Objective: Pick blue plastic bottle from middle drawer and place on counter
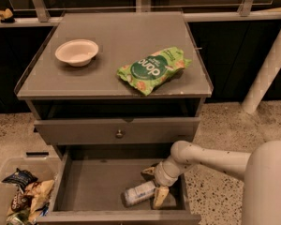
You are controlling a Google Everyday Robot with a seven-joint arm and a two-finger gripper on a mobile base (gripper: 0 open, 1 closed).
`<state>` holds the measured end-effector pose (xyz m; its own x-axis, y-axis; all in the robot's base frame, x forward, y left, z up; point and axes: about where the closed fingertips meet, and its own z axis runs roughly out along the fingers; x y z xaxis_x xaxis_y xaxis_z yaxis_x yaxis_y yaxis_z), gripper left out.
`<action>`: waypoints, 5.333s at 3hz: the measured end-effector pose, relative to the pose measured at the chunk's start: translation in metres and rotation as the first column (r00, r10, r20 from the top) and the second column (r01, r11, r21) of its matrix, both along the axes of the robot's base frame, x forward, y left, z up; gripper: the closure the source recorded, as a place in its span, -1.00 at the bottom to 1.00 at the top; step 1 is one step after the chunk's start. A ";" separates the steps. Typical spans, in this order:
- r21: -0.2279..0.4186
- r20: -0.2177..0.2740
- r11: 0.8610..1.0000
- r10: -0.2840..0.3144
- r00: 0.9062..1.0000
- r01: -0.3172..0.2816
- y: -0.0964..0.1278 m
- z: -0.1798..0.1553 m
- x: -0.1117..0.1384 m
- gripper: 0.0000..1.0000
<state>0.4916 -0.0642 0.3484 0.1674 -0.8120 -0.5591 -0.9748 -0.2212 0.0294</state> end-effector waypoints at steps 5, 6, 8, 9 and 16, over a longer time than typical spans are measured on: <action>-0.028 0.052 0.999 -0.021 0.998 0.023 0.003 0.018 -0.003 1.00; -0.076 0.188 0.992 -0.080 0.979 0.096 0.003 0.065 -0.004 1.00; -0.108 0.429 0.970 -0.154 0.890 0.219 -0.009 0.163 -0.030 1.00; -0.099 0.483 0.960 -0.184 0.856 0.263 -0.008 0.215 -0.042 1.00; -0.150 0.697 0.978 -0.002 0.717 0.149 0.033 0.363 0.041 1.00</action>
Offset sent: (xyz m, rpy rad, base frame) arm 0.0000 0.0000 0.0000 0.0000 0.0000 0.0000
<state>0.5324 -0.0316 0.7115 0.3802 -0.9120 -0.1539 -0.7517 -0.2078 -0.6259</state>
